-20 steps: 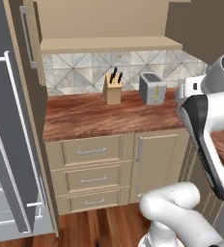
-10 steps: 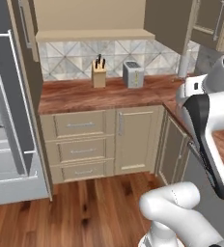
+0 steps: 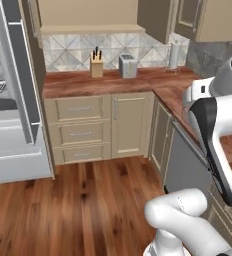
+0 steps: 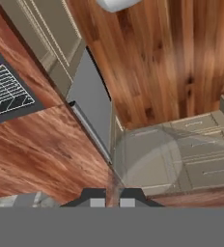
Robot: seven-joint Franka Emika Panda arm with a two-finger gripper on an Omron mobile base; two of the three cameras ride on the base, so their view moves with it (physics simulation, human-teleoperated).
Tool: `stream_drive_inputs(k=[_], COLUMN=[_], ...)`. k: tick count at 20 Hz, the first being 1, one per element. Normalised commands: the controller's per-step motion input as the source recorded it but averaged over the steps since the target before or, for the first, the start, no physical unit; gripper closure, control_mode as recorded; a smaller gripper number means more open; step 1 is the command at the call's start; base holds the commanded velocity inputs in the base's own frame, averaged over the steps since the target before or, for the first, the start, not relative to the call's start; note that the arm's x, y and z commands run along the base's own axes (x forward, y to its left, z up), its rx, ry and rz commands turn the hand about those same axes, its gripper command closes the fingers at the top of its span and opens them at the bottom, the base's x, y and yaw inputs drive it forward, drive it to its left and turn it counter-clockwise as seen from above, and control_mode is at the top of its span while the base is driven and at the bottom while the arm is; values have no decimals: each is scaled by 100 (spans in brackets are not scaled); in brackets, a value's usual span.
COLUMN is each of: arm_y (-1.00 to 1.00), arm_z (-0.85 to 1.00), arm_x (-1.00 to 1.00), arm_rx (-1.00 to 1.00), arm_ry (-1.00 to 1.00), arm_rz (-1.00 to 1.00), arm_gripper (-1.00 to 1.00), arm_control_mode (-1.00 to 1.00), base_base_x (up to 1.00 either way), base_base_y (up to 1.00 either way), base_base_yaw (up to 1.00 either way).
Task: There is a bowl on the dining counter. Grab a lemon wedge from the fridge and place it in the bowl. Then get the liquor bottle and glass cup from the cabinet and place them next to the bowl.
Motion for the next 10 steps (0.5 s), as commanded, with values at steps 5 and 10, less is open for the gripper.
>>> stream_drive_inputs(k=[5, 10], arm_y=[0, 0], arm_z=[0, 0], arm_x=[0, 0], arm_rx=[0, 0], arm_ry=[0, 0], arm_rz=[0, 0], arm_gripper=[100, 100], arm_control_mode=[100, 100], base_base_x=[-100, -100], base_base_y=[-28, -5], base_base_yaw=[0, -8])
